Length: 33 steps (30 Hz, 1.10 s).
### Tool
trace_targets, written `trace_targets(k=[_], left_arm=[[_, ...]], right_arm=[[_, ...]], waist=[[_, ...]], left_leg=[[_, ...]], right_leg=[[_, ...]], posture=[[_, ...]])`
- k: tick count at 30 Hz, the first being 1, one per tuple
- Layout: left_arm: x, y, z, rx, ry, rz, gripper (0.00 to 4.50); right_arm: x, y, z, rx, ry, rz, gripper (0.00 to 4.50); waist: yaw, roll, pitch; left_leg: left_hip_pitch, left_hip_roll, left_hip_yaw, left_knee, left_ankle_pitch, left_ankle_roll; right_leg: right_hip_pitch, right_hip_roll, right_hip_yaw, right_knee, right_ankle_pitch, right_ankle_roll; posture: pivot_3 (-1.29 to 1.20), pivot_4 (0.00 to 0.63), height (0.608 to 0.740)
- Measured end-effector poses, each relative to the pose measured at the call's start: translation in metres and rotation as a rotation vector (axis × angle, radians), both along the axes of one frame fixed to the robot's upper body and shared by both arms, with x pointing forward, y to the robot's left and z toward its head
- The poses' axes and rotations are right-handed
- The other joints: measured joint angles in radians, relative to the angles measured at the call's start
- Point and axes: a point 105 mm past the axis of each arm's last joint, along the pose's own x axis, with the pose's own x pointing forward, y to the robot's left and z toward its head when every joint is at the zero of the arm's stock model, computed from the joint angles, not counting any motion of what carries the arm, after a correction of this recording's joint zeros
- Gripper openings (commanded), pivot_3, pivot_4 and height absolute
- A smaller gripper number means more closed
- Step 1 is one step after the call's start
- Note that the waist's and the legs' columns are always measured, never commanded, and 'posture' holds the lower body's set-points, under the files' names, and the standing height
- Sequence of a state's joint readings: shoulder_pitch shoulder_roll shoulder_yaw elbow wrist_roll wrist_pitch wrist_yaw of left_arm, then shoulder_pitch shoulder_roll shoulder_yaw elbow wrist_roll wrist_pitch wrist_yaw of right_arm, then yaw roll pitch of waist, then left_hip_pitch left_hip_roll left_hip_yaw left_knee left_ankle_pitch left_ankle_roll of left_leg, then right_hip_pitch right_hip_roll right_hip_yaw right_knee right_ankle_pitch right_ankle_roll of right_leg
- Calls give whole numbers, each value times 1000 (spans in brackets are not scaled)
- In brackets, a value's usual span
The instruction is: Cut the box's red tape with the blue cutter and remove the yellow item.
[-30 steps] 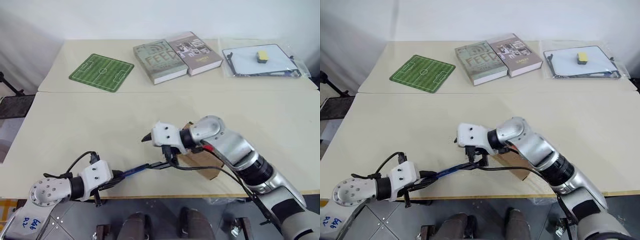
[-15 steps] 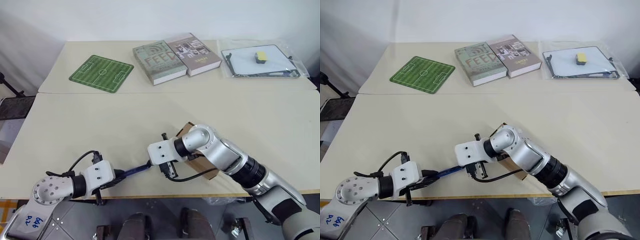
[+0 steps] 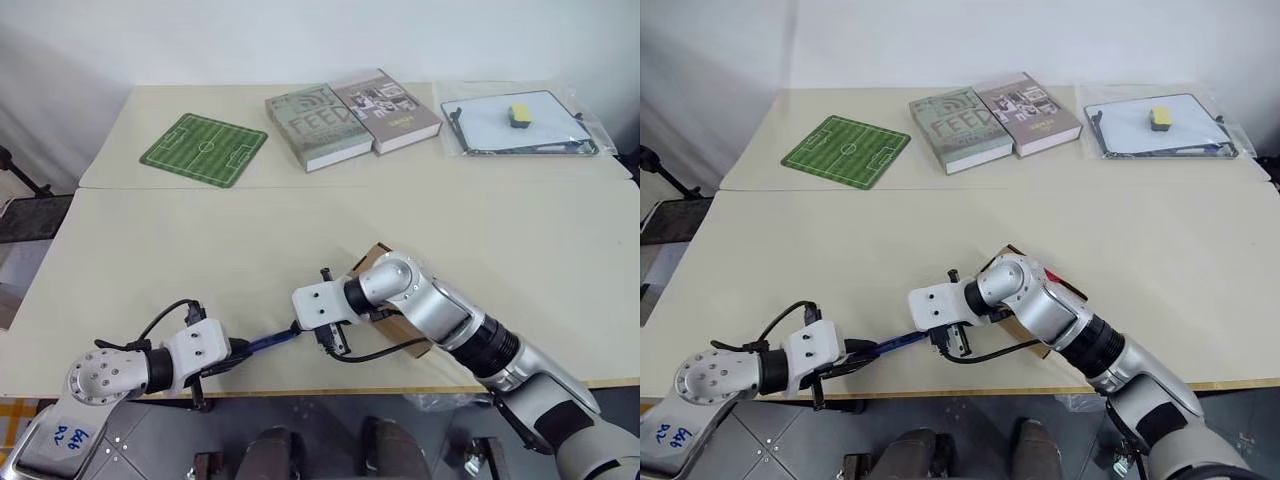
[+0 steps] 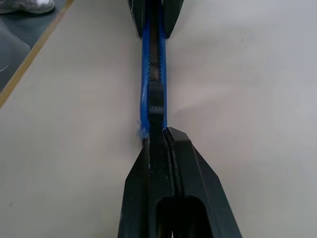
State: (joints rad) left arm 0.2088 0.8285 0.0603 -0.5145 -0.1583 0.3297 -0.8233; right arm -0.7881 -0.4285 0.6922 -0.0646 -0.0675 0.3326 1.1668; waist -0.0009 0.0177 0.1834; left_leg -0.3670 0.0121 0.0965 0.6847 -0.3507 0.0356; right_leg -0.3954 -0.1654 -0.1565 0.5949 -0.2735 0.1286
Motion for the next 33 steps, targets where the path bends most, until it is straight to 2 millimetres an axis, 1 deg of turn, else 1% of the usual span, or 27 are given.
trace_targets(k=[3,13,18,27,29,31,33], left_arm=[[0,0,0,0,3,1,429],[2,-1,0,-2,7,4,429],[4,-2,-1,-5,14,8,429],[6,-4,-1,-19,10,11,429],[7,-5,-1,-26,6,12,429],[9,-6,0,-32,-6,13,429],[10,-7,1,-41,-19,15,429]], right_arm=[[-3,7,-4,11,15,8,37],[-6,24,-7,35,24,38,37],[-8,35,-9,45,38,48,37],[-7,36,-7,57,51,38,37],[-7,38,-3,92,95,17,37],[-7,37,10,143,136,1,37],[-6,32,24,175,156,-15,37]], waist=[[0,1,-1],[0,3,-3],[1,7,-6],[1,8,-7],[1,8,-7],[1,8,-7],[0,8,-7]], left_leg=[[0,0,0,0,0,0],[1,0,0,0,0,0],[1,0,0,0,0,0],[1,0,-1,0,0,0],[0,0,-1,0,0,0],[0,0,-1,0,0,0],[-1,0,-1,0,0,0]], right_leg=[[0,0,0,0,0,0],[1,0,0,0,0,0],[1,0,0,1,0,0],[1,0,0,1,0,0],[1,0,0,0,0,0],[0,0,0,0,0,0],[0,0,0,0,0,0]], posture=[[0,150,740],[0,150,740],[0,150,740],[0,150,740],[0,150,740],[0,150,740],[0,150,740]])
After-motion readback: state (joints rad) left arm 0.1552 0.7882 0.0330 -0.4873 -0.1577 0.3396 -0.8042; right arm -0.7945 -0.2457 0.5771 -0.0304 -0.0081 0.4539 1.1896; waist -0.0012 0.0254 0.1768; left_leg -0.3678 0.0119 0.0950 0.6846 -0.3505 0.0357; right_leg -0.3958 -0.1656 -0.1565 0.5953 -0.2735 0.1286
